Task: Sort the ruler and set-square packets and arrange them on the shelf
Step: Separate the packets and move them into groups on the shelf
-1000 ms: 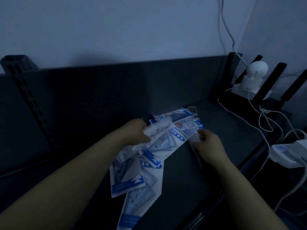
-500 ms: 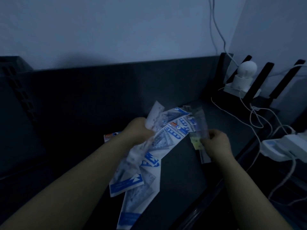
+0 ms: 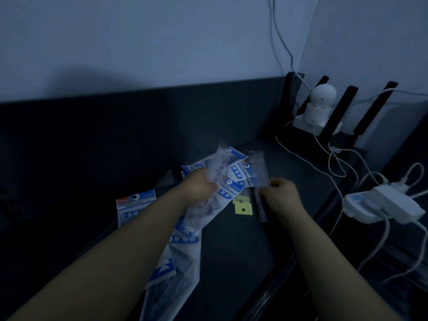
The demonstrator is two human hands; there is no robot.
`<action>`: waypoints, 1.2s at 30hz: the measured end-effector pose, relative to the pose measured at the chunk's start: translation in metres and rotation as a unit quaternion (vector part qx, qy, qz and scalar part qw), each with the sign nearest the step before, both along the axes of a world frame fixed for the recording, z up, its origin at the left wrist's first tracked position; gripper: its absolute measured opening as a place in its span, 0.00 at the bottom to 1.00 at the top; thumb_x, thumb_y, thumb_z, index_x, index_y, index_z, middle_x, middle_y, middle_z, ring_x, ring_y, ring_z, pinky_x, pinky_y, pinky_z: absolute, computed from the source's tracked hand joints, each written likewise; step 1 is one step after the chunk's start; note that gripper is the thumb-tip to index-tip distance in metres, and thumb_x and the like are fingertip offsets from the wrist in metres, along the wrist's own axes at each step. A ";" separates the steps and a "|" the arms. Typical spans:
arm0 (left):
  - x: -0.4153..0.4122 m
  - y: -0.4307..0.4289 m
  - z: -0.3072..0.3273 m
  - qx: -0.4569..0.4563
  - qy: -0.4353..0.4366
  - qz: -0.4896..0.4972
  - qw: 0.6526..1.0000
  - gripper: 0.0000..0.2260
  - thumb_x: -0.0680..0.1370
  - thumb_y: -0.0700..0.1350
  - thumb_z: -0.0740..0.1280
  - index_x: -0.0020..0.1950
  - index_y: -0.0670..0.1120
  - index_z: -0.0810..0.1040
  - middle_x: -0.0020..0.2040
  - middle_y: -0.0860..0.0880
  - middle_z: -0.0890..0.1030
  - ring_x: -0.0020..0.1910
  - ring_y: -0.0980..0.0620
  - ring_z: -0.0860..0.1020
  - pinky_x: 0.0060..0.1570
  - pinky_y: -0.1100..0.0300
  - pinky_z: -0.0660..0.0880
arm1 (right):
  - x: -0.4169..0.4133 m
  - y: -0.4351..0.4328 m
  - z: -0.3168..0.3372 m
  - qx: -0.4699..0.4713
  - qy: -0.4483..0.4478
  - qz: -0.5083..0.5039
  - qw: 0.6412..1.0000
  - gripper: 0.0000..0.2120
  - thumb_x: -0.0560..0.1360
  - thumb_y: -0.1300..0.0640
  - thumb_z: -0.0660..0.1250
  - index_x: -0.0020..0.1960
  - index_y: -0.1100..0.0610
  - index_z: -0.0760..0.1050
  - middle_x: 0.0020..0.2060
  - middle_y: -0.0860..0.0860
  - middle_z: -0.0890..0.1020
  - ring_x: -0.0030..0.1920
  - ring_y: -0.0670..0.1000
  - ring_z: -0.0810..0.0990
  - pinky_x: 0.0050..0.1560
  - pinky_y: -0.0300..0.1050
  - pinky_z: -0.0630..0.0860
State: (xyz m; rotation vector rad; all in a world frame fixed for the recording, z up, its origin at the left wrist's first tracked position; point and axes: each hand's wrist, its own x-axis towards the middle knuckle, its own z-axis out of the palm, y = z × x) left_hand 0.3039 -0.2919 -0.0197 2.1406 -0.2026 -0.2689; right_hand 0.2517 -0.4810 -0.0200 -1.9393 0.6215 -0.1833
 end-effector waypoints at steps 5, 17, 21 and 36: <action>0.003 0.007 -0.006 -0.005 -0.008 0.019 1.000 0.06 0.78 0.42 0.64 0.54 0.46 0.74 0.52 0.46 0.78 0.51 0.48 0.77 0.48 0.57 0.73 | 0.000 0.025 -0.009 -0.033 -0.050 0.094 0.994 0.20 0.76 0.60 0.65 0.68 0.54 0.68 0.48 0.45 0.78 0.42 0.44 0.78 0.39 0.38 0.77; -0.019 0.034 -0.007 0.000 -0.047 0.060 0.997 0.09 0.79 0.40 0.63 0.58 0.41 0.76 0.49 0.47 0.78 0.43 0.52 0.75 0.36 0.62 0.69 | -0.021 -0.005 -0.004 -0.138 -0.017 0.052 0.989 0.16 0.74 0.60 0.67 0.62 0.59 0.73 0.52 0.53 0.79 0.45 0.49 0.76 0.45 0.45 0.76; -0.025 0.024 -0.004 -0.019 -0.061 0.088 0.994 0.10 0.79 0.41 0.62 0.59 0.40 0.74 0.53 0.44 0.78 0.49 0.48 0.76 0.43 0.60 0.68 | -0.013 0.012 -0.004 -0.167 0.011 0.070 0.983 0.20 0.70 0.47 0.72 0.56 0.57 0.72 0.49 0.51 0.77 0.45 0.49 0.77 0.38 0.41 0.74; -0.048 0.030 0.003 -0.084 0.001 0.089 0.992 0.10 0.78 0.41 0.63 0.58 0.42 0.78 0.52 0.43 0.81 0.51 0.44 0.80 0.56 0.48 0.77 | -0.005 -0.003 0.006 -0.134 0.114 0.073 0.982 0.14 0.68 0.49 0.73 0.43 0.59 0.76 0.40 0.54 0.81 0.42 0.54 0.81 0.44 0.48 0.78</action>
